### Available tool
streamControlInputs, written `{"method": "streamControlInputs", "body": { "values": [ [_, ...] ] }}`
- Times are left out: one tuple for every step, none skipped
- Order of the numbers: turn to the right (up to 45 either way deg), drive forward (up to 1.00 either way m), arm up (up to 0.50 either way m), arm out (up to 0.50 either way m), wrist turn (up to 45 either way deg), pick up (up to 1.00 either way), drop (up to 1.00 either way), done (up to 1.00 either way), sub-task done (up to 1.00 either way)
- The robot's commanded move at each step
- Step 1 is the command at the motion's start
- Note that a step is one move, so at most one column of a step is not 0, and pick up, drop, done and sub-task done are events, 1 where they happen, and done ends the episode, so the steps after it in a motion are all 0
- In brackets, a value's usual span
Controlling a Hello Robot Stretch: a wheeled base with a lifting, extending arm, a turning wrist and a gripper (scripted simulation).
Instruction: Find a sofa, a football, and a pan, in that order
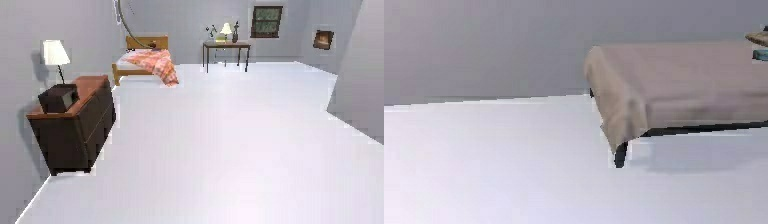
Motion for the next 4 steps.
{"method": "streamControlInputs", "body": {
  "values": [
    [0.0, 1.00, 0.00, 0.00, 0.0, 0.00, 0.00, 0.00, 0.00],
    [0.0, 1.00, 0.00, 0.00, 0.0, 0.00, 0.00, 0.00, 0.00],
    [0.0, 1.00, 0.00, 0.00, 0.0, 0.00, 0.00, 0.00, 0.00],
    [0.0, 1.00, 0.00, 0.00, 0.0, 0.00, 0.00, 0.00, 0.00]
  ]
}}
